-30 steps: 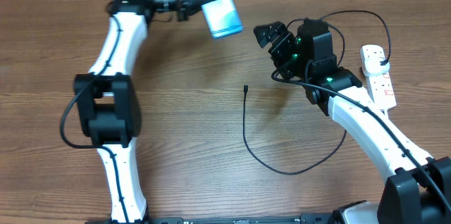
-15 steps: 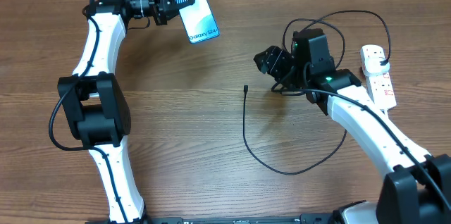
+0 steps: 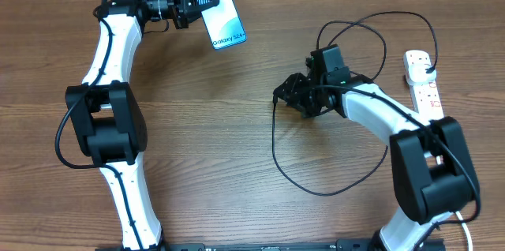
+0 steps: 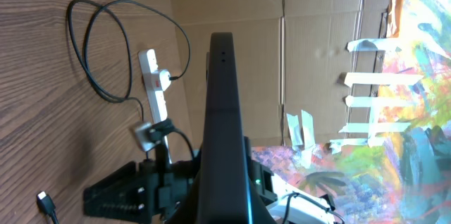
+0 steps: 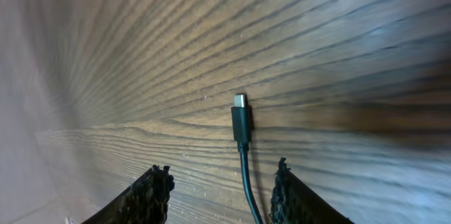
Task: Plug charger to phone and switch on socket
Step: 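Move the right gripper down to the black cable's USB-C plug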
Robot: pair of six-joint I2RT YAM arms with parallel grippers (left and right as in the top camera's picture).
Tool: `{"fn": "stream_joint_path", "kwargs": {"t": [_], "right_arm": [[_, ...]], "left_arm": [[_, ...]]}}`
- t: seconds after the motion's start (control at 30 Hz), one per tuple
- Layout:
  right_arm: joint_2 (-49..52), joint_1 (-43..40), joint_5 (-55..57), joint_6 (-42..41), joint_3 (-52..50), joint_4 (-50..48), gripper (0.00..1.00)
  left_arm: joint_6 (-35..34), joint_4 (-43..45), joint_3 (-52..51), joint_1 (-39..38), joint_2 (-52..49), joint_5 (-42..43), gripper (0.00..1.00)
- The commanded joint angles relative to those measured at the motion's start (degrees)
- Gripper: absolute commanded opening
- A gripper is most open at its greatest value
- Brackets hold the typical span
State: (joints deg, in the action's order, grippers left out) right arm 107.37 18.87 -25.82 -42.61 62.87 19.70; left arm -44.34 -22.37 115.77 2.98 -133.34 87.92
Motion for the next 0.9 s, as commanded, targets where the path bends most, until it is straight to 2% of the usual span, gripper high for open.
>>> {"fn": "stream_joint_path", "kwargs": {"t": [0.0,0.17,0.43,0.57,0.67,0.8,0.87], "right_arm": [[1.7,1.4,-2.8,-1.4,1.3,-1.6,0.47],[5.6,1.9,-3.0,-3.9,1.3,-2.0,0.41],[7.4,2.7,-3.6,-4.2,1.3,-4.2,0.41],[9.3,3.7,-3.9,-7.1,1.3,-5.2,0.39],[9.7,4.0,-4.1,-7.1,1.3,-6.1,0.29],[9.7,3.9,-4.6,-7.1,1.3,-8.0,0.08],[9.7,3.9,-6.1,-7.1,1.3,-9.1,0.04]], "left_arm": [[1.5,0.0,0.7,-0.4,0.0,2.7,0.04],[1.5,0.0,0.7,-0.4,-0.1,2.7,0.04],[1.5,-0.1,0.7,-0.4,-0.1,2.7,0.04],[1.5,-0.1,0.7,-0.4,-0.1,2.7,0.04],[1.5,-0.2,0.7,-0.4,-0.1,2.7,0.04],[1.5,-0.2,0.7,-0.5,-0.1,2.7,0.04],[1.5,-0.4,0.7,-0.7,-0.1,2.7,0.04]]}}
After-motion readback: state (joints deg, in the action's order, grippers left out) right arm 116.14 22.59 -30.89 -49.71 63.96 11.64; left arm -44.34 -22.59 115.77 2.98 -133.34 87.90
